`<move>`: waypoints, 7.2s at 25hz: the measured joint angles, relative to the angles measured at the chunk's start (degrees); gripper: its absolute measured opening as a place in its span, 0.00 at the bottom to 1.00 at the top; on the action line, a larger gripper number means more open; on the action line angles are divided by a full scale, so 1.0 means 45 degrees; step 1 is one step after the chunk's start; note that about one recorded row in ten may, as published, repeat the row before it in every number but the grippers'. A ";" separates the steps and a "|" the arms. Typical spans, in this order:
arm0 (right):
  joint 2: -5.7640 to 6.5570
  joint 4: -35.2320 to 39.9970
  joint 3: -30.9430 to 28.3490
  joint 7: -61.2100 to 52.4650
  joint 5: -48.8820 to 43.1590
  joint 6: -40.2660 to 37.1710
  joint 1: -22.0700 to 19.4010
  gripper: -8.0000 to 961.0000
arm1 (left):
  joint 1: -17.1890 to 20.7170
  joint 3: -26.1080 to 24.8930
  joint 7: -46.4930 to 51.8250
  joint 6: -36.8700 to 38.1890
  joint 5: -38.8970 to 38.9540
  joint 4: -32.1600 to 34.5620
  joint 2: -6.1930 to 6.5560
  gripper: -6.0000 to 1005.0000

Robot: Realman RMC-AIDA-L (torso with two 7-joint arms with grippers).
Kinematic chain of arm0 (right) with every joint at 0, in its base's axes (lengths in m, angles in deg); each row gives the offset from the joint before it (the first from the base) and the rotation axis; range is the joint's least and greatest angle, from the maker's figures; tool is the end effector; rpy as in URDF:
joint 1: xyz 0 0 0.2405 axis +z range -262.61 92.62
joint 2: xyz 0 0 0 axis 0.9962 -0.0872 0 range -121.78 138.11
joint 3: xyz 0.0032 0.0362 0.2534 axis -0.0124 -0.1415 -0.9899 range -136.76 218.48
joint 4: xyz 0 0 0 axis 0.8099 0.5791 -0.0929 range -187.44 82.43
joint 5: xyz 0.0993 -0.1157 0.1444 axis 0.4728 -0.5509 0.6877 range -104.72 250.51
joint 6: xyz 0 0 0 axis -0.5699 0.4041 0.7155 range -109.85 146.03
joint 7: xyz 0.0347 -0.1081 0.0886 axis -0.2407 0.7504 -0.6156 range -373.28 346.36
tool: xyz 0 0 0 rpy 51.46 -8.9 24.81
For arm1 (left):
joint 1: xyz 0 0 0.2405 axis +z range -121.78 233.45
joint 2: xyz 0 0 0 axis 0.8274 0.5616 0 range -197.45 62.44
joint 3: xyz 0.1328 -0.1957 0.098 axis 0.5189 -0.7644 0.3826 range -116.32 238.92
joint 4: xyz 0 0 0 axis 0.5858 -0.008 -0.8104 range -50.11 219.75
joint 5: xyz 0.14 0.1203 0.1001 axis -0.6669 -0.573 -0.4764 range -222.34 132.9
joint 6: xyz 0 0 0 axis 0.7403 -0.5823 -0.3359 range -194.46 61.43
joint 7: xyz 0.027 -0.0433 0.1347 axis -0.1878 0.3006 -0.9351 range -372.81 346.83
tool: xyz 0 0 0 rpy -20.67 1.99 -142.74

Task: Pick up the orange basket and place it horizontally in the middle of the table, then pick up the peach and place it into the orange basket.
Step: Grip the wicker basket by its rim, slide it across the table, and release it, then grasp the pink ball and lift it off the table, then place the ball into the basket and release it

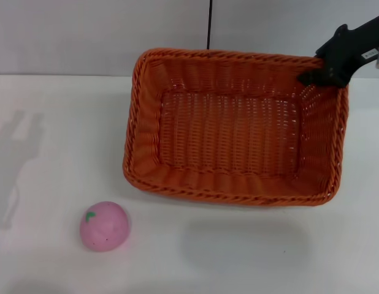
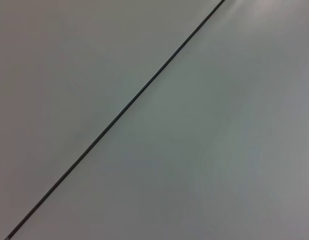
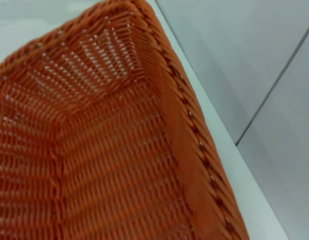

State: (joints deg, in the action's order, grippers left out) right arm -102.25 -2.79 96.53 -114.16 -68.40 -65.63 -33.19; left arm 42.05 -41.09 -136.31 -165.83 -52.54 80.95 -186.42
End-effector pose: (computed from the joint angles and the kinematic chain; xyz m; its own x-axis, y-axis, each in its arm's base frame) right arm 0.1739 0.4363 0.0541 0.9672 -0.1906 0.1679 -0.1299 -0.9391 -0.3181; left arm -0.3378 0.2411 0.0433 0.0315 -0.2043 0.9784 0.9207 -0.3752 -0.1080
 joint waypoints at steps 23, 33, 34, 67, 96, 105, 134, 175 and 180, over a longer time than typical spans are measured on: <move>-0.1302 0.3348 -0.0878 0.3003 0.8833 0.2024 -0.4747 0.57 | -0.0040 0.0518 -0.0126 0.0104 -0.0075 -0.0057 0.0203 0.51; -0.1826 -0.2554 -0.2690 0.7196 1.6781 -0.2230 -0.8339 0.57 | -0.0128 0.1804 -0.0814 0.0120 -0.4137 -0.0448 0.2282 0.51; -0.1826 -0.3439 -0.3242 0.7701 1.6968 -0.2586 -0.8461 0.57 | -0.0159 0.1822 -0.0841 0.0127 -0.4848 -0.0572 0.2458 0.51; -0.1685 -0.6740 -0.9020 0.8524 1.7165 -0.3503 -0.9186 0.57 | -0.0405 0.1727 -0.0144 0.3005 -1.2579 -0.1614 0.2670 0.82; -0.1715 -0.6809 -0.9033 0.8494 1.7160 -0.3521 -0.9282 0.57 | -0.0664 0.1748 0.0136 0.3676 -1.3655 -0.1811 0.2390 0.49; -0.1711 -0.6809 -0.9033 0.8470 1.7092 -0.3508 -0.9305 0.57 | -0.0808 0.1618 0.0176 0.3684 -1.3741 -0.1816 0.2344 0.34; -0.1612 -0.7063 -0.9032 0.8533 1.7101 -0.3140 -0.9177 0.57 | -0.0992 0.1541 0.0274 0.3676 -1.3713 -0.1933 0.2324 0.13; -0.1692 -0.7433 -0.8893 0.8491 1.7009 -0.3144 -0.9048 0.57 | -0.3844 -0.2602 0.3746 0.4246 -1.3597 -0.5273 0.0092 0.31; -0.1692 -0.7434 -0.8884 0.8486 1.7005 -0.3151 -0.8986 0.57 | -0.3783 -0.2615 0.3750 0.4239 -1.3522 -0.5272 0.0089 0.40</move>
State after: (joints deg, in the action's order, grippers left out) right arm -109.87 -36.25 56.55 -75.97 8.12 -79.81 -73.63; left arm 25.03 -52.86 -119.43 -146.75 -113.39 57.23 -186.01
